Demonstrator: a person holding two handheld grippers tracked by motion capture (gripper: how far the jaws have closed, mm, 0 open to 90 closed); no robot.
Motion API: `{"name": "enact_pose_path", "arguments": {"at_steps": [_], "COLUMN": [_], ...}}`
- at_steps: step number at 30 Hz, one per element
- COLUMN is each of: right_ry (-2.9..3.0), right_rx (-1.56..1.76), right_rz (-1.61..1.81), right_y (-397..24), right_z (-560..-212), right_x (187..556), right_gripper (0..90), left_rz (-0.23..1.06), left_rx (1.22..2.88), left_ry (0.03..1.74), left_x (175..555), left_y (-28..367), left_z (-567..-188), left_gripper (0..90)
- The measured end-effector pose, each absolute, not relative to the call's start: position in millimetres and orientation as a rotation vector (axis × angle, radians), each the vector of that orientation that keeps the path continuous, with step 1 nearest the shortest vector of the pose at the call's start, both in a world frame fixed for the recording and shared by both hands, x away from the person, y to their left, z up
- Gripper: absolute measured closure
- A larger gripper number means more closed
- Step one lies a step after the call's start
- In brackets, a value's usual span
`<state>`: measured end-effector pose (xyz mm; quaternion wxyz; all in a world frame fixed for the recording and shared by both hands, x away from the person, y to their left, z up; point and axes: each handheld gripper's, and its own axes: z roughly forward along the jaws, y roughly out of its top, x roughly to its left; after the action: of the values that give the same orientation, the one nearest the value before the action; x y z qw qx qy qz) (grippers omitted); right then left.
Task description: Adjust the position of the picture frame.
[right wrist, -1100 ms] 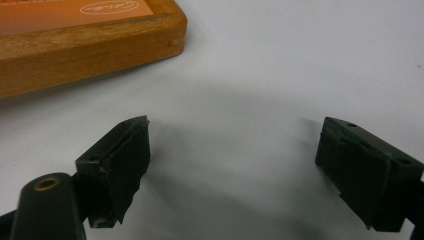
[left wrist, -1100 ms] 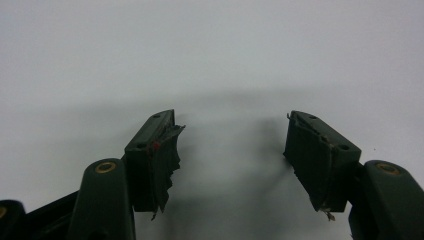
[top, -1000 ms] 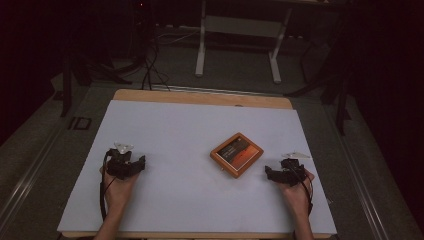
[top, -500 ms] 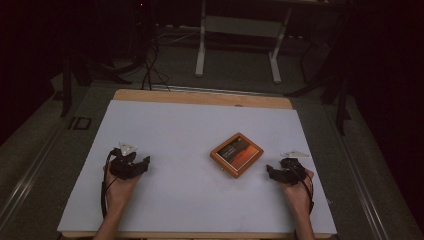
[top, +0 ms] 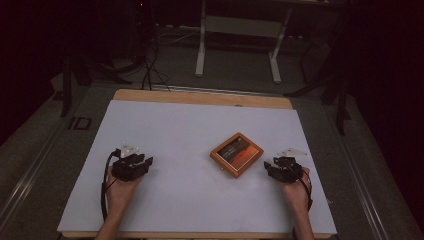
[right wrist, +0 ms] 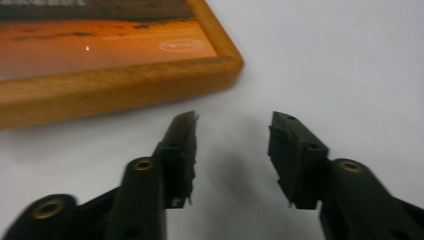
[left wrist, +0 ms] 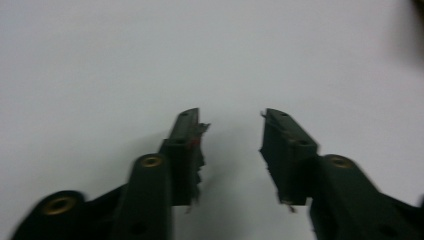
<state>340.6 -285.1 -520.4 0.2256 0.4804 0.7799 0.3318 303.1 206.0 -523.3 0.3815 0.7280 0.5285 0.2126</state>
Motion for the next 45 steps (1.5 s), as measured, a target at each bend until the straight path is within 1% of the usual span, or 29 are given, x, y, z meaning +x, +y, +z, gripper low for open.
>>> {"name": "enact_pose_path", "arguments": {"at_steps": [2,3,4,7,9,14,21,27,35,38,45], "right_ry": [2.160,2.166,2.169,2.166,2.156,2.139,2.099,2.148,2.210,2.199,2.198], "right_rx": [1.322,1.314,1.306,1.267,1.261,1.278,1.382,1.365,1.359,1.395,1.371], "right_rz": [0.929,0.934,0.931,0.930,0.934,0.942,0.953,0.933,0.901,0.945,0.967], "right_y": [-282.7,-281.2,-280.2,-275.5,-274.0,-272.5,-274.1,-271.3,-272.4,-275.1,-277.5], "right_z": [-519.6,-519.0,-518.6,-517.2,-516.1,-514.4,-521.9,-522.1,-526.7,-529.7,-530.2], "right_x": [342.0,343.3,344.1,349.3,353.4,370.3,399.1,413.0,421.7,422.5,406.6], "right_gripper": [60.9,66.0,69.6,85.5,89.6,89.8,89.8,89.8,89.9,90.0,90.0], "left_rz": [0.531,0.528,0.527,0.519,0.512,0.492,0.472,0.462,0.449,0.447,0.435], "left_rx": [1.868,1.873,1.879,1.897,1.905,1.909,1.915,1.929,1.945,1.946,1.940], "left_ry": [1.321,1.309,1.291,1.253,1.236,1.211,1.191,1.158,1.129,1.126,1.117], "left_x": [301.6,301.0,300.0,298.1,297.6,297.0,294.8,292.4,290.7,290.6,289.6], "left_y": [202.1,200.7,198.4,194.1,192.1,187.0,182.2,175.2,167.8,166.7,164.2], "left_z": [-520.8,-519.7,-517.9,-513.8,-512.3,-511.7,-512.1,-511.3,-512.0,-512.4,-512.1], "left_gripper": [68.5,73.6,76.5,88.9,89.6,89.7,89.7,89.7,89.7,89.7,89.7]}}
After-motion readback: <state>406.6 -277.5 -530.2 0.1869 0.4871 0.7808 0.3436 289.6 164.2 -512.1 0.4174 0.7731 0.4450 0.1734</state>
